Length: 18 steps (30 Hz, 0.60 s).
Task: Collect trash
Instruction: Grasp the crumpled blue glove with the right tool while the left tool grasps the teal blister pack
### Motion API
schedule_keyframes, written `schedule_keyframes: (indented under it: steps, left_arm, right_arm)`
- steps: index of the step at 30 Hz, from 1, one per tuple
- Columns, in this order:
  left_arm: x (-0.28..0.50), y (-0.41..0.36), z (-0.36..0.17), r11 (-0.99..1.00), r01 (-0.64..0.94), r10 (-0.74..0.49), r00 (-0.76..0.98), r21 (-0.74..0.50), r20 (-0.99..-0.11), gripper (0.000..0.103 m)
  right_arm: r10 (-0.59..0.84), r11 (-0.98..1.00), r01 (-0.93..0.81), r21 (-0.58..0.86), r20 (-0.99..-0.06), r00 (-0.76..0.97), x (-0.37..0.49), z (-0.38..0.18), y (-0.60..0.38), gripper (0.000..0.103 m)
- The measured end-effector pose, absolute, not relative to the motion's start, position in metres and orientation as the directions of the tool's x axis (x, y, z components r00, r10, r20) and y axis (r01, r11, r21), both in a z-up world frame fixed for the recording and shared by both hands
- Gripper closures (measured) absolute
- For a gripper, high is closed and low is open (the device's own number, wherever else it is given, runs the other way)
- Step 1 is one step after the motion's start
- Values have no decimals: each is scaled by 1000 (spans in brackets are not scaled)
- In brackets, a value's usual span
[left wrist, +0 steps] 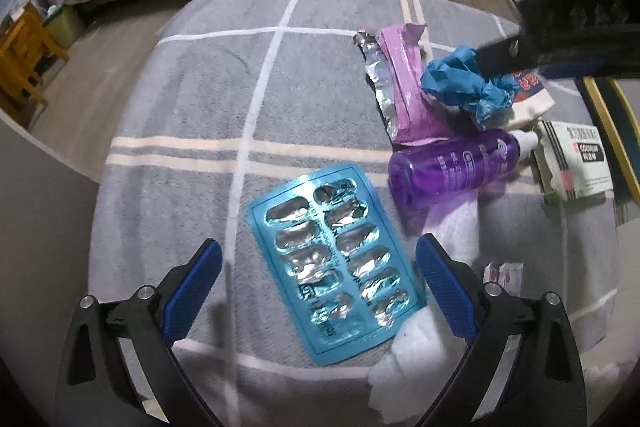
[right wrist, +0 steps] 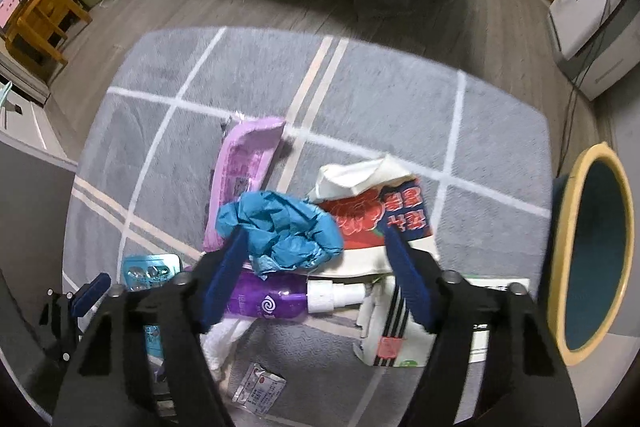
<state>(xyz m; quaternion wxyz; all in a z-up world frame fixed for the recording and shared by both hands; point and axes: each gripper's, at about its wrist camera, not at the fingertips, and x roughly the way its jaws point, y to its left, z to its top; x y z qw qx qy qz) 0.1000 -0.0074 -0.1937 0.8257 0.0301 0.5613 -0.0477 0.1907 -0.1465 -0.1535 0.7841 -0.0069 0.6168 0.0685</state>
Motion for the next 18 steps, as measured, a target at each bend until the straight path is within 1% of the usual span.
schedule_keyframes:
  steps: [2,6,7,8,10,12,13,16,17,18]
  left_arm:
    - [102,-7,-196,994,111,-53,361,-14,-931,7]
    - [105,-10,-204,992,127,-45,338,-1,-940,7]
    - [106,-11,-206,991,132,-39,334,6,-942,7]
    - [107,-11,-209,990,138,-35,332,12,-943,7]
    - [108,-11,-211,989,148,-21,336,31,-942,8]
    - [109,-11,-211,988,152,-26,339,28,-940,11]
    - [109,-11,-210,987,157,-31,342,24,-939,18]
    - [110,-8,-208,988,156,-37,346,18,-938,27]
    - [110,-10,-205,987,157,-37,346,19,-938,30]
    - [109,-9,-205,987,160,-39,345,18,-938,31]
  right_arm:
    - [97,989,-133,70,-973,210,192,-160,-143,44]
    - [87,984,-171,55,-979,186,195,-169,-135,44]
    - [83,982,-181,50,-980,182,195,-170,-133,49]
    - [82,980,-193,47,-981,176,195,-171,-131,58]
    - [68,977,-211,31,-983,169,195,-173,-127,68]
    - [63,974,-223,23,-983,172,194,-173,-124,70]
    - [61,974,-227,20,-983,176,194,-172,-122,71]
    - [70,973,-228,24,-978,195,193,-166,-121,72]
    - [73,973,-228,26,-977,200,192,-164,-122,82]
    - [82,973,-228,34,-976,204,192,-161,-122,86]
